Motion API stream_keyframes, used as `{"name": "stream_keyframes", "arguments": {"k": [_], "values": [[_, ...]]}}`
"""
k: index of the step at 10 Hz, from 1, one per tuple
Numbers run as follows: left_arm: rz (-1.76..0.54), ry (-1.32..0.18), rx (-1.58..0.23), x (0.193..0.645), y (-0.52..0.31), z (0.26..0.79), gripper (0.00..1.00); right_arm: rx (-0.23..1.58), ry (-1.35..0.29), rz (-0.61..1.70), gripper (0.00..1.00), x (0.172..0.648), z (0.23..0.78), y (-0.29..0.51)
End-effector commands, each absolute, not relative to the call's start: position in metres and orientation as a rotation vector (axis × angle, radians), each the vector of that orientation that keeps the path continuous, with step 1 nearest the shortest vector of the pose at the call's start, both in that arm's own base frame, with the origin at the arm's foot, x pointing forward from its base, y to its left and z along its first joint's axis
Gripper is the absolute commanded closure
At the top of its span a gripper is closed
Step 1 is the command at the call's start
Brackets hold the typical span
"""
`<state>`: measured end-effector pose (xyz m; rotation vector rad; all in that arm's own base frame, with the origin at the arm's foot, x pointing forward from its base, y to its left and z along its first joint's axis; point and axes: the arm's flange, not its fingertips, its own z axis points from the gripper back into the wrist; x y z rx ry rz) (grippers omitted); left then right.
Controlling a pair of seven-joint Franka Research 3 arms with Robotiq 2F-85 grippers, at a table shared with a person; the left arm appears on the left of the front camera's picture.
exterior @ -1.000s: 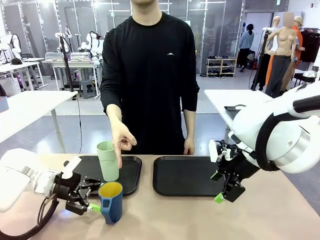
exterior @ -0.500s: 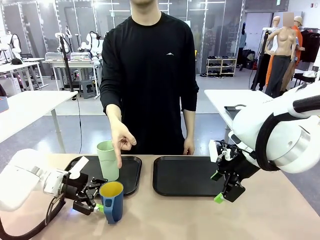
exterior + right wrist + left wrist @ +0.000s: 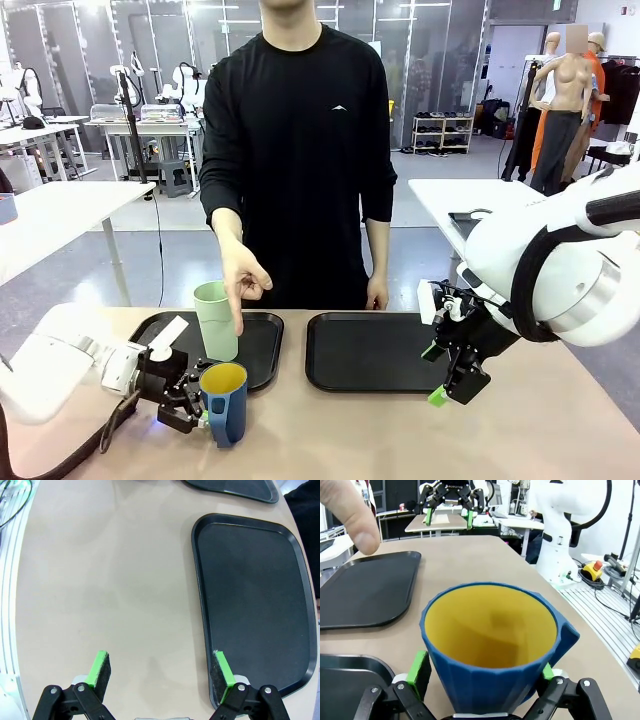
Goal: Sort and store the cups by type.
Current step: Pick up the Handle plastic cup and place it into the empty Flat Tray.
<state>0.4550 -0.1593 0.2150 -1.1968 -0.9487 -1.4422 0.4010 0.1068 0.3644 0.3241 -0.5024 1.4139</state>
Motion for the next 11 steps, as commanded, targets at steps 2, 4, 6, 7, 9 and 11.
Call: {"name": "stream_keyframes", "arguments": {"k": [2, 4, 6, 7, 9, 11], "values": [[-1.444, -0.97, -1.243, 0.462, -0.167, 0.209, 0.0, 0.318, -0.508, 1.399, 0.0, 0.398, 0.362, 0.108], [-1.508, -0.918, -1.284, 0.459, -0.165, 0.207, 0.2, 0.318, -0.508, 1.399, 0.0, 0.398, 0.362, 0.108], [-1.511, -0.904, -1.319, 0.458, -0.163, 0.208, 0.4, 0.318, -0.508, 1.399, 0.0, 0.398, 0.362, 0.108], [-1.51, -0.903, -1.318, 0.458, -0.164, 0.209, 0.26, 0.318, -0.508, 1.399, 0.0, 0.398, 0.362, 0.108], [-1.522, -0.902, -1.294, 0.457, -0.163, 0.21, 0.46, 0.318, -0.508, 1.399, 0.0, 0.398, 0.362, 0.108], [-1.477, -0.925, -1.272, 0.456, -0.16, 0.22, 0.74, 0.318, -0.508, 1.399, 0.0, 0.398, 0.362, 0.108]]}}
